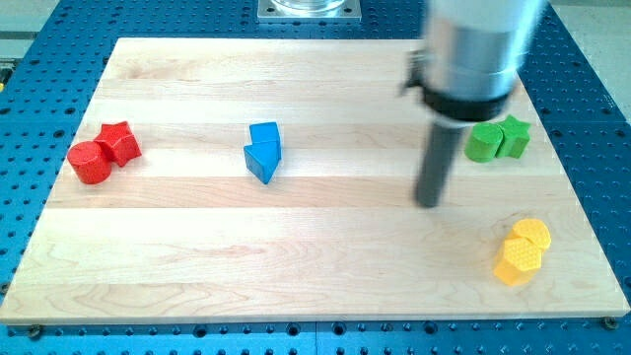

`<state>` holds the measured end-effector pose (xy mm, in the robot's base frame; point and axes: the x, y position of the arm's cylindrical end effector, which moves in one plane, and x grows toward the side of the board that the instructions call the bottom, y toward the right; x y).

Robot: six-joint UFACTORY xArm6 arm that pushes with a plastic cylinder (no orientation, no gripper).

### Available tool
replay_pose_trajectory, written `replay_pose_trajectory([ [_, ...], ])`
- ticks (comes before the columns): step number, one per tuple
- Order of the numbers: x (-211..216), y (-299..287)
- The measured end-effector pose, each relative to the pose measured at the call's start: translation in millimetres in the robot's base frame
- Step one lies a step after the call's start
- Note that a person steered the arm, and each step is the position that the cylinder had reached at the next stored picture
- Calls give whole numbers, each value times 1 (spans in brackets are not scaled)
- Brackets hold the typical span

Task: Separate the green star from the green circle

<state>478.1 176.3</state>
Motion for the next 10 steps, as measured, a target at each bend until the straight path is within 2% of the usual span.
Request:
replay_pose_trajectory([
  [1,-24,79],
  [2,-51,87],
  [4,-137,59],
  [5,-114,67],
  [6,-125,30],
  [7,-155,11],
  [8,-160,-25],
  [9,-182,-23],
  [10,-203,23],
])
